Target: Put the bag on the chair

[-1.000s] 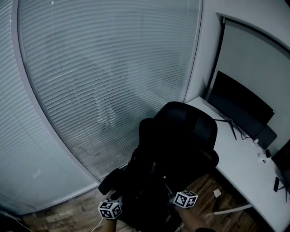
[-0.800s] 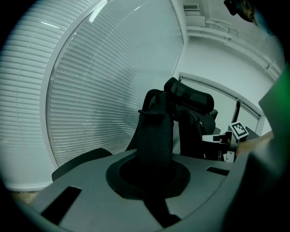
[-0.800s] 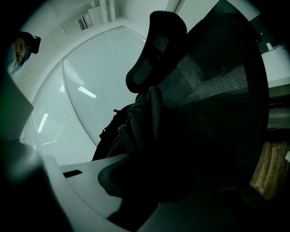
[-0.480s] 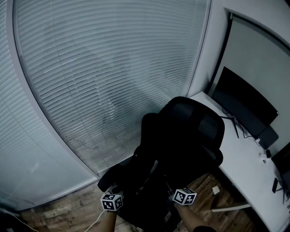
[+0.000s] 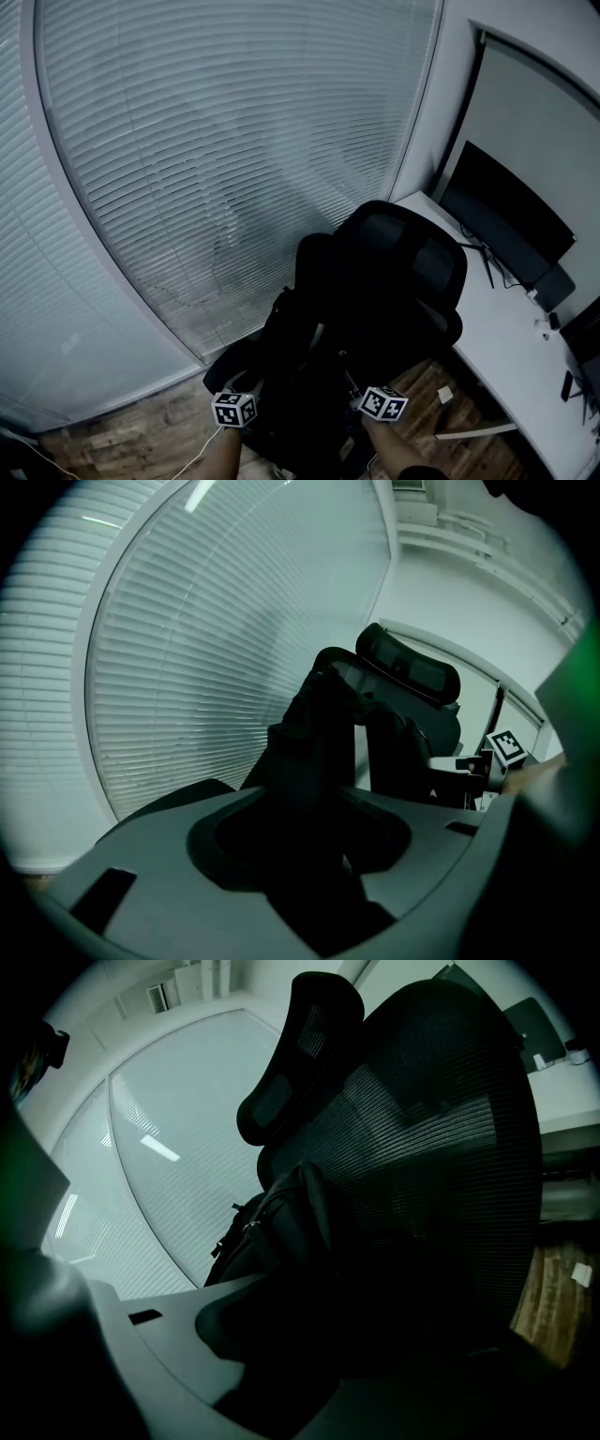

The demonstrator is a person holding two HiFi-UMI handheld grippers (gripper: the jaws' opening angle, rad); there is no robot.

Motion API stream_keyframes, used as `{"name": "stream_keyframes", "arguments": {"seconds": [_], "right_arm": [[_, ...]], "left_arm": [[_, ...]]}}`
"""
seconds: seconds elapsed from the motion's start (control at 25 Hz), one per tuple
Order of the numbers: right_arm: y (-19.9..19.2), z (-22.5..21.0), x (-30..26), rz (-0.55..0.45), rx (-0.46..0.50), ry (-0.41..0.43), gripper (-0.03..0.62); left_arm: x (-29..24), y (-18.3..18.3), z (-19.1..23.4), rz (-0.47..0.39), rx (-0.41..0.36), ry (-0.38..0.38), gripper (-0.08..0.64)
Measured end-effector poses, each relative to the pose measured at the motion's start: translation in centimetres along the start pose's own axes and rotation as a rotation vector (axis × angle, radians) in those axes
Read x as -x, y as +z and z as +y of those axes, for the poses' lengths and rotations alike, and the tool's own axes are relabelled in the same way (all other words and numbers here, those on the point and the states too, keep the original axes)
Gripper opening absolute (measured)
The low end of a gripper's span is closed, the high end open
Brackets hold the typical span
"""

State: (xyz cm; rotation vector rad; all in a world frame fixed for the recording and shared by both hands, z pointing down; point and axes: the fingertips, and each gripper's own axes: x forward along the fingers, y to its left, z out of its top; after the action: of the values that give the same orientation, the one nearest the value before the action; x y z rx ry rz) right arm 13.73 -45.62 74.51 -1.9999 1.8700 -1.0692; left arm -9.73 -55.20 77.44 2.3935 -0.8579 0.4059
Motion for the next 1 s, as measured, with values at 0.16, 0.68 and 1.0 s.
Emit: {"name": "stream_keyframes", "arguments": {"seconds": [0.16, 0.68, 1.0], "right_arm": [[-0.3, 0.4, 0.2, 0.01, -0.004, 0.003, 0.166], [-1.2, 1.0, 3.0, 0.013, -0.014, 0.001, 0.165], [1.6, 4.9, 4.9, -0.051, -0.015, 0.113, 0.165]], "left_arm": [[0.0, 0.5, 0.1, -0.003, 0.019, 0.009, 0.242], [1.2, 0.1, 1.1, 0.01, 0.021, 0.058, 0.304], [3.5, 0.9, 0.9, -0.019, 0.032, 0.113, 0.307]]}}
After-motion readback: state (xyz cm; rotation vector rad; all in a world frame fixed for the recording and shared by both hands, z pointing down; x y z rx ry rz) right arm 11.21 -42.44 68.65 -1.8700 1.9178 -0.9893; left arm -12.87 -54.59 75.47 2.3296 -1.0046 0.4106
